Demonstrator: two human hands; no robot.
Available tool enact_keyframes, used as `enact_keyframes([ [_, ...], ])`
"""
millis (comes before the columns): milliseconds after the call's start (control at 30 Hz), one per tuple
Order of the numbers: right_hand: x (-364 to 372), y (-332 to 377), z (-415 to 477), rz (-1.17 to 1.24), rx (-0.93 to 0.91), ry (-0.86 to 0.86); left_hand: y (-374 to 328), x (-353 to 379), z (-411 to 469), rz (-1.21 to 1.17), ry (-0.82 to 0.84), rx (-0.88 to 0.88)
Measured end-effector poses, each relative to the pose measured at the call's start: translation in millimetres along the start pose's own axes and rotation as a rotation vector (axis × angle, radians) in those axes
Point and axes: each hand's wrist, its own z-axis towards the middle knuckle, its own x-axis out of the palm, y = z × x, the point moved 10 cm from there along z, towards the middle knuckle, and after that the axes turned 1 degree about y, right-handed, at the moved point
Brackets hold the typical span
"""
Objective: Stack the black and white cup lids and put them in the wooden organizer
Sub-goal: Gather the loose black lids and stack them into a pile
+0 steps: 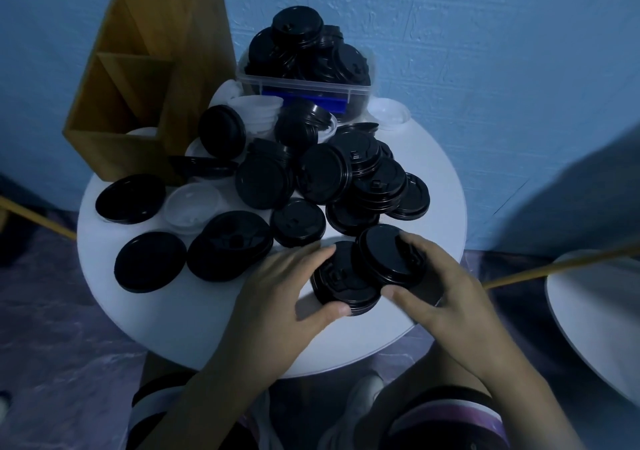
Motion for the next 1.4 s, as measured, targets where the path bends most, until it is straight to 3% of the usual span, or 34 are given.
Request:
enact_keyframes([
  [133, 8.4, 0.2, -2.0, -0.046, -0.008, 0.05, -11.9, 1.3, 5.9, 0.021, -0.008, 0.034],
  [233, -4.1, -5.3, -1.8, 0.005, 0.03, -0.039, -3.4, -7.1, 1.3, -0.073, -0.061, -0.044],
  [367, -8.8, -8.1, -0.9, -0.149, 0.017, -0.058, 9.6, -12.5, -8.4, -0.221, -0.071, -0.128],
  [533, -0.7, -6.4, 3.6, -0.306, -0.037, -0.001, 11.3, -16.2, -15.8, -0.204, -0.051, -0.12],
  [667, -1.6, 19.9, -0.2, -0.211, -0.098, 0.013, 6.7, -10.8, -14.9, -0.164, 0.015, -0.089],
  [800, 36.7, 55.1, -4.1, -0.353, -0.285, 0.193, 2.9, -1.0, -12.6, -0.106, 0.12, -0.029],
  [867, 51.1, 53.0, -3.2, -0.413, -0.287, 0.263, 5.7, 4.2, -12.9, -0.111, 0.178, -0.023],
  [1100, 47.8, 51.7, 1.3, -0.222, -0.226, 0.235, 13.1, 7.9, -9.6, -0.059, 0.153, -0.038],
  [1400, 50.7, 54.0, -1.1, -0.201, -0.261, 0.238, 21.8, 12.0, -11.7, -0.044, 0.181, -0.055],
])
